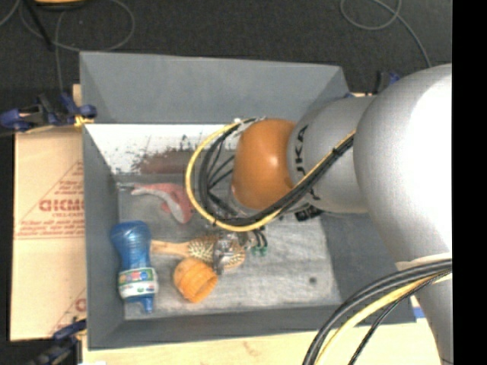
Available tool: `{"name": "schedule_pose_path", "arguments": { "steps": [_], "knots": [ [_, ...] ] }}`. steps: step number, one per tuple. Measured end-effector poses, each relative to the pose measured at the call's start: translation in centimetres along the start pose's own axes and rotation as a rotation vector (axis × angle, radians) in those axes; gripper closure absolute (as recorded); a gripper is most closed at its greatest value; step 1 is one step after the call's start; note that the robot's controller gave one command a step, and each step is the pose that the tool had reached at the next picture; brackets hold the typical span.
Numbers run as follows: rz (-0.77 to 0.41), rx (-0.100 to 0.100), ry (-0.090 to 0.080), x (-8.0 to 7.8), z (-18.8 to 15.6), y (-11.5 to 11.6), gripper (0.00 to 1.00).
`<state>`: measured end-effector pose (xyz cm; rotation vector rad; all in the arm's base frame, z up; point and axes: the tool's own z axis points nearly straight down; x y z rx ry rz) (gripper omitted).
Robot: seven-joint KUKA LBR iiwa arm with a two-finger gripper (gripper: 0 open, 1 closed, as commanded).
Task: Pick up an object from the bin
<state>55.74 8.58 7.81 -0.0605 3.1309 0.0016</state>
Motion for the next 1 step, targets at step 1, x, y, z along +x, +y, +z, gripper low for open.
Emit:
{"name": "schedule_pose_path", "arguments": {
  "steps": [1],
  "knots": [
    [-0.011,0.002,0.004,-0.25,-15.38,-0.81,1.0]
  ]
}}
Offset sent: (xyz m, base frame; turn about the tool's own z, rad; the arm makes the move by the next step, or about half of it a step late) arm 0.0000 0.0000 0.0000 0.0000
